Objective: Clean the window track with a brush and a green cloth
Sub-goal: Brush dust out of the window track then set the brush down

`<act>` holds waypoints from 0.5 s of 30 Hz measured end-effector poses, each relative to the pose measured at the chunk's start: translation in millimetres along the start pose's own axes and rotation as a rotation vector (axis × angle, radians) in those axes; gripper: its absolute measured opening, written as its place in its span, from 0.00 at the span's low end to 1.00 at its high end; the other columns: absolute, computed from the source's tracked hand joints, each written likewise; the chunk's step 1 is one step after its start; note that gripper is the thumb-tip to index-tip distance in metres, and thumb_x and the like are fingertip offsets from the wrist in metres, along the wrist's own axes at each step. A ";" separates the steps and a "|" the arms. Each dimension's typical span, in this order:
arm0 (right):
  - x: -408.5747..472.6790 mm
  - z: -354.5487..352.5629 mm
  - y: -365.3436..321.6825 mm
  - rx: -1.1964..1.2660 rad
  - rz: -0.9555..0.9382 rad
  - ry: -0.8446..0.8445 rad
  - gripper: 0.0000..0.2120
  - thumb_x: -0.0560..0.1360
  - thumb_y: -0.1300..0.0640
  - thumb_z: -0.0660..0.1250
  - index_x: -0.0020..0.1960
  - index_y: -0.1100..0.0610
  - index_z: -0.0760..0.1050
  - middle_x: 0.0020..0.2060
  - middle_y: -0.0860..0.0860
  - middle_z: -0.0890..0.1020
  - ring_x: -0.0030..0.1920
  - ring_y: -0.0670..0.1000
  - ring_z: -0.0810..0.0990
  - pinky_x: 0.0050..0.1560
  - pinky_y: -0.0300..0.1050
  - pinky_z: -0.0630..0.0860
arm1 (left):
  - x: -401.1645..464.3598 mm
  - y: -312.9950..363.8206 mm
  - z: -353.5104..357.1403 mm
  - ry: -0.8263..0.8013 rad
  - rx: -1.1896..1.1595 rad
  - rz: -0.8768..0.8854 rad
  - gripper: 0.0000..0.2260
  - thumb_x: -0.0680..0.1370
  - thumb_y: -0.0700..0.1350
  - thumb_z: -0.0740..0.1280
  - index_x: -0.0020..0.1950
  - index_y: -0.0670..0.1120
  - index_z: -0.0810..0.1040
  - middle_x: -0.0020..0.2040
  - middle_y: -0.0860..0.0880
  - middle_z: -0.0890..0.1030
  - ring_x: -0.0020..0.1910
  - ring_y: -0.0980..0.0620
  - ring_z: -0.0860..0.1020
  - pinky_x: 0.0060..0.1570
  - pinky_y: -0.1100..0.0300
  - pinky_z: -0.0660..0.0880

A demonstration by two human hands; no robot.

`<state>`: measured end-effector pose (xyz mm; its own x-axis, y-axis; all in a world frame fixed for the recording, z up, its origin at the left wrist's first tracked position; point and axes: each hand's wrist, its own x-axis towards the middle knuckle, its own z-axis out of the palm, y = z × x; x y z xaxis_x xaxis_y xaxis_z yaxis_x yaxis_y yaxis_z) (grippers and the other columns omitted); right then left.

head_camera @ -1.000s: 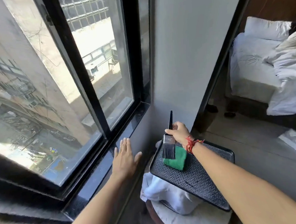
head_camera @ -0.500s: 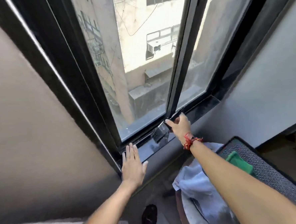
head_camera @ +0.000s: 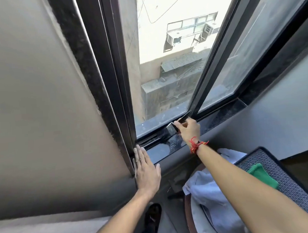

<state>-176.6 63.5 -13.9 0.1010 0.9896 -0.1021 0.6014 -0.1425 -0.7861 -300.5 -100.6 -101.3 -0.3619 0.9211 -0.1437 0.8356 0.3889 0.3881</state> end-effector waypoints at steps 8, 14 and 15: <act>36.5 -33.5 6.2 -0.241 -0.189 0.185 0.13 0.77 0.52 0.72 0.50 0.62 0.84 0.44 0.62 0.87 0.47 0.62 0.86 0.52 0.51 0.82 | -10.2 -3.5 1.0 -0.029 -0.032 0.014 0.42 0.83 0.56 0.60 0.80 0.39 0.34 0.81 0.42 0.32 0.80 0.45 0.32 0.81 0.46 0.47; 25.5 -23.4 12.5 -0.257 -0.285 0.216 0.10 0.78 0.53 0.70 0.47 0.59 0.84 0.40 0.59 0.88 0.44 0.60 0.87 0.46 0.44 0.80 | -17.9 -5.3 8.7 -0.074 0.036 0.012 0.40 0.83 0.57 0.57 0.80 0.37 0.36 0.82 0.40 0.39 0.82 0.44 0.39 0.81 0.46 0.43; 22.0 -17.9 12.8 -0.247 -0.297 0.184 0.10 0.78 0.53 0.70 0.46 0.59 0.84 0.39 0.58 0.87 0.42 0.58 0.86 0.44 0.40 0.78 | -17.1 -5.2 9.3 -0.075 0.044 0.009 0.40 0.84 0.57 0.56 0.80 0.37 0.37 0.83 0.39 0.41 0.82 0.43 0.39 0.81 0.45 0.43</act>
<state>-152.6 83.1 -15.3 0.0206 0.9718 0.2348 0.7950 0.1264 -0.5933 -294.8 -118.2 -109.4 -0.3238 0.9227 -0.2090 0.8566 0.3797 0.3493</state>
